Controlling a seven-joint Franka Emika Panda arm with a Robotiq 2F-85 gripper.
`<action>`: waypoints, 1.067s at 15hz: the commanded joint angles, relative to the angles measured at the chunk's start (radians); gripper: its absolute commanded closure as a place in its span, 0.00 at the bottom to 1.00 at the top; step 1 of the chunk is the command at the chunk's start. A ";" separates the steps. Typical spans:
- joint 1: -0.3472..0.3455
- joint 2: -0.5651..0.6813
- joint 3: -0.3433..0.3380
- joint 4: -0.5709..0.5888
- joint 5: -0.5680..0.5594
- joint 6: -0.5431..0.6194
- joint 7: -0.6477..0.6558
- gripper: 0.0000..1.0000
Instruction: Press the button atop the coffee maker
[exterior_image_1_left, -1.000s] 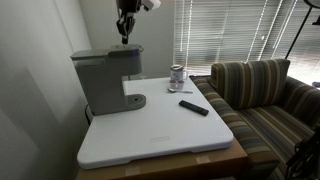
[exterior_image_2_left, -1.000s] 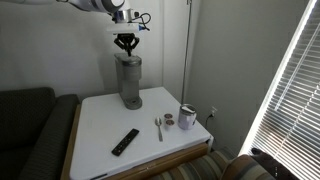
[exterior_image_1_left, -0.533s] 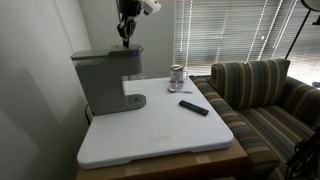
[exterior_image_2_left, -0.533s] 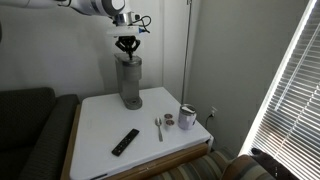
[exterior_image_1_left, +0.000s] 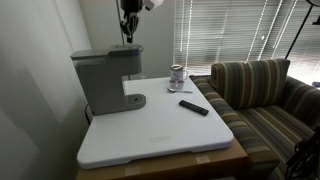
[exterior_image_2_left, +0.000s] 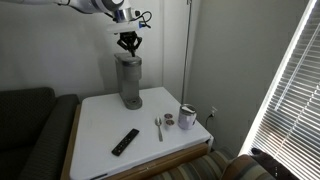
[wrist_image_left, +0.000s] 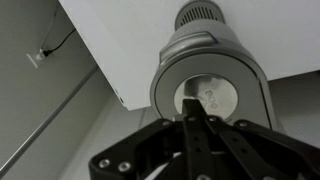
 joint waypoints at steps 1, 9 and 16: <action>-0.007 -0.035 0.014 -0.031 0.014 -0.049 -0.010 1.00; -0.007 -0.036 0.040 -0.034 0.048 -0.139 0.002 1.00; 0.012 -0.010 0.029 -0.014 0.029 -0.028 -0.003 1.00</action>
